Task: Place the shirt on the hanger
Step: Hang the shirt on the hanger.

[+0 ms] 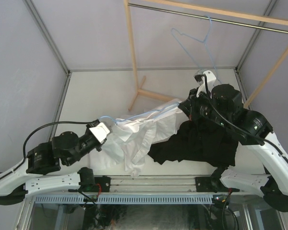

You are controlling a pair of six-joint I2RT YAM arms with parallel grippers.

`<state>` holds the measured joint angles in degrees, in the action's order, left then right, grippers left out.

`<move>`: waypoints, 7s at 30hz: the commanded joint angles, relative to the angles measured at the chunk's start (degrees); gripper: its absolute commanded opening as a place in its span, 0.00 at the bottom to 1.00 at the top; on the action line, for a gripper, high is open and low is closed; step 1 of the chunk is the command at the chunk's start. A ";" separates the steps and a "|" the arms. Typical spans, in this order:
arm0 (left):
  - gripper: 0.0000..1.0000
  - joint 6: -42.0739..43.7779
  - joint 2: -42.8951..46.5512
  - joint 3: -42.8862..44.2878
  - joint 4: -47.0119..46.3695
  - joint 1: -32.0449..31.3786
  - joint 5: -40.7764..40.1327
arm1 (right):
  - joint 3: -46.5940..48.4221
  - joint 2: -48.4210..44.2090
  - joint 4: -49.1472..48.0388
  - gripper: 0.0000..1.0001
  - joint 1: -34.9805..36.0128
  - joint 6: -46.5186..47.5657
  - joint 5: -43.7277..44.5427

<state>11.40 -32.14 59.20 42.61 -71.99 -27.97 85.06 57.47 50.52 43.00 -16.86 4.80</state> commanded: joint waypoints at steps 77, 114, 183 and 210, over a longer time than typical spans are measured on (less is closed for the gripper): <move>0.00 -4.65 3.50 -5.95 5.43 0.27 -9.04 | -33.17 -17.80 -17.15 0.51 0.06 3.50 -6.55; 0.00 1.86 -6.89 -2.86 3.55 0.27 8.63 | -19.47 0.21 -24.84 0.68 15.49 21.34 -20.86; 0.00 -3.85 4.02 -3.30 -8.18 0.20 -7.37 | -56.46 -23.48 -53.06 0.67 19.07 -21.48 12.96; 0.00 -3.69 4.32 -3.37 -7.68 0.27 -7.06 | -58.07 2.10 -67.99 0.07 28.65 -27.02 24.41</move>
<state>8.14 -27.86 52.31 38.20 -71.66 -34.35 26.63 59.83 -16.45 71.00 -42.65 24.23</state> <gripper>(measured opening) 0.029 0.185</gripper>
